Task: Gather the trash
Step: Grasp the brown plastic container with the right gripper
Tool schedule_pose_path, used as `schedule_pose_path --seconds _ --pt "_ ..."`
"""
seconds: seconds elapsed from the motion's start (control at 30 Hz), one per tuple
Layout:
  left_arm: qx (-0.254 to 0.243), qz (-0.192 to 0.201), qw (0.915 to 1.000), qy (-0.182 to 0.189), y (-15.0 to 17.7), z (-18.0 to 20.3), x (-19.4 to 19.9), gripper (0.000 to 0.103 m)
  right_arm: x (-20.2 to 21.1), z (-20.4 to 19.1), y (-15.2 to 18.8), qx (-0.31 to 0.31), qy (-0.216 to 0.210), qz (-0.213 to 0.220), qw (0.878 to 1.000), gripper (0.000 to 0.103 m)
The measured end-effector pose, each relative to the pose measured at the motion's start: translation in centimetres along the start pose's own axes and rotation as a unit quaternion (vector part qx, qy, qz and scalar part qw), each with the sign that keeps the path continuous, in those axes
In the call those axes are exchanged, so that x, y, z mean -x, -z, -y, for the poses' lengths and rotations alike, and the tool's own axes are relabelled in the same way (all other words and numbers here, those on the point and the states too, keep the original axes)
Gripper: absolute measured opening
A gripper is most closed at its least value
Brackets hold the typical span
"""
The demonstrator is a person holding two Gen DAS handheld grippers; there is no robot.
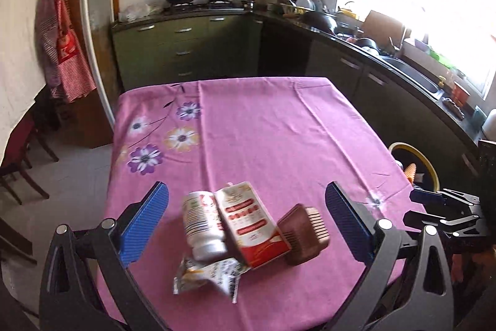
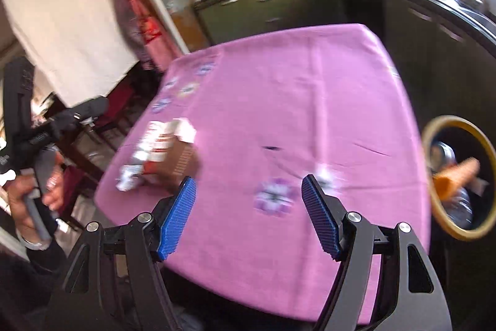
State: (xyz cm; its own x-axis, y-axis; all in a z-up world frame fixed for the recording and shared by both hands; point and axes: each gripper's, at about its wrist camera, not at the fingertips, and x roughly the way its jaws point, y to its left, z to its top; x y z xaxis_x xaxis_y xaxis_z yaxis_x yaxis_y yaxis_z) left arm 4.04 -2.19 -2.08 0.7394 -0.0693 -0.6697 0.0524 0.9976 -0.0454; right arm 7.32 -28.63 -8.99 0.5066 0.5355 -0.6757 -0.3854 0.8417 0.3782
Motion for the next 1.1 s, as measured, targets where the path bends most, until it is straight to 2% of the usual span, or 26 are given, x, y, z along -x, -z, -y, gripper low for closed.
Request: schedule_pose_path --seconds 0.1,0.2,0.37,0.6,0.73,0.8,0.87,1.1 --pt "0.016 0.0 0.9997 -0.016 0.9 -2.4 0.6 0.096 -2.1 -3.3 -0.5 0.009 -0.028 0.005 1.0 0.07" --pt "0.025 -0.002 0.9996 -0.012 1.6 -3.8 1.0 0.096 -4.9 -5.6 -0.9 0.018 -0.025 -0.01 0.999 0.07" --pt "0.021 -0.005 0.9998 -0.004 2.3 -4.6 1.0 0.096 -8.8 -6.8 -0.7 -0.005 -0.021 -0.037 0.999 0.07" --pt "0.025 -0.01 0.9995 0.016 2.8 -5.3 0.3 0.096 -11.6 -7.4 -0.6 -0.04 0.004 -0.031 0.999 0.067" --pt "0.025 -0.015 0.9993 0.024 3.0 -5.5 -0.2 0.096 -12.6 -7.1 -0.9 -0.052 0.018 -0.03 0.998 0.056" --pt "0.025 -0.016 0.9992 0.025 3.1 -5.6 -0.4 0.096 -13.0 -7.0 -0.8 -0.056 0.021 -0.031 0.998 0.044" --pt "0.026 -0.018 0.9992 0.027 3.2 -5.8 -0.5 0.096 -13.5 -6.9 -0.8 -0.053 0.029 -0.031 0.998 0.027" --pt "0.028 -0.022 0.999 0.027 3.4 -5.9 -0.7 0.096 -13.5 -7.8 -0.7 -0.023 0.046 -0.027 0.998 0.026"
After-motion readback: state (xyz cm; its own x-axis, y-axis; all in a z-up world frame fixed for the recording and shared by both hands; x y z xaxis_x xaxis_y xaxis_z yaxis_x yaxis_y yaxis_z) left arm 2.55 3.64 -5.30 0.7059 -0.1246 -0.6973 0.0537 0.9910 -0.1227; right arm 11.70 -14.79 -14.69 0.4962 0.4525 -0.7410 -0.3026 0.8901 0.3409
